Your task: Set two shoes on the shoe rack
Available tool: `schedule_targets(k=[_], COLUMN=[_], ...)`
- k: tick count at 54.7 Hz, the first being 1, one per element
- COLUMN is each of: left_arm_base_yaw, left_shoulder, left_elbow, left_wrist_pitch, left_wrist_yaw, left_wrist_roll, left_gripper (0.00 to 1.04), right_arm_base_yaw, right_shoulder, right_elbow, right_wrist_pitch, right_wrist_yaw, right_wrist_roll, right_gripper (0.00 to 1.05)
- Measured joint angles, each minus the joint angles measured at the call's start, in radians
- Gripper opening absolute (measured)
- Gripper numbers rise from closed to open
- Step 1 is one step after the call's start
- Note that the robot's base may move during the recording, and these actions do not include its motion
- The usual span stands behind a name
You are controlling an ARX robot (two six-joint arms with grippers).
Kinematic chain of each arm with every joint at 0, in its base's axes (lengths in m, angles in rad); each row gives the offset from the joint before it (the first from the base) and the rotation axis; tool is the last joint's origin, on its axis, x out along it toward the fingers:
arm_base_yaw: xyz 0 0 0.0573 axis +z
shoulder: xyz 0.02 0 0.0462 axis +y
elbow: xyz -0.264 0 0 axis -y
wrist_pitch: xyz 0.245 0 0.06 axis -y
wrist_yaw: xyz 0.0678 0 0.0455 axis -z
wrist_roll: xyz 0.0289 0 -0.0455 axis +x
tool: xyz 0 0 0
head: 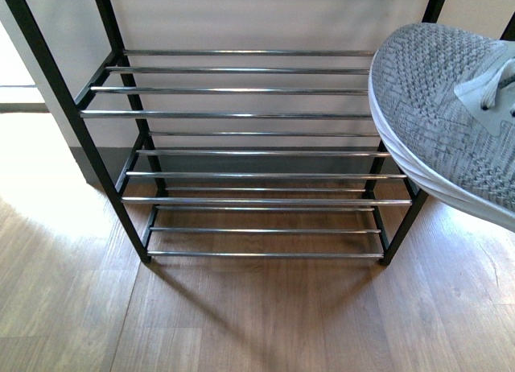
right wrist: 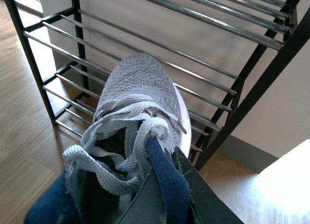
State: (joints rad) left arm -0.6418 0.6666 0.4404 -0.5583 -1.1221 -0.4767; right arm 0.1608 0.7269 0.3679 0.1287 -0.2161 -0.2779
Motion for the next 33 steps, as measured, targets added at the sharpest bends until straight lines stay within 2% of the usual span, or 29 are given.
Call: schedule_targets(k=[33], left_arm_base_yaw=[0.0], left_shoulder=[0.0], left_elbow=[0.0], left_wrist_pitch=[0.0], left_wrist_yaw=[-0.003], left_wrist_roll=[0.0], left_gripper=[0.02], right_arm_base_yaw=[-0.003], right_shoulder=[0.0], right_elbow=[-0.001], right_wrist_pitch=[0.0], right_wrist_yaw=[0.009], right_wrist_roll=[0.0], right_gripper=[0.01])
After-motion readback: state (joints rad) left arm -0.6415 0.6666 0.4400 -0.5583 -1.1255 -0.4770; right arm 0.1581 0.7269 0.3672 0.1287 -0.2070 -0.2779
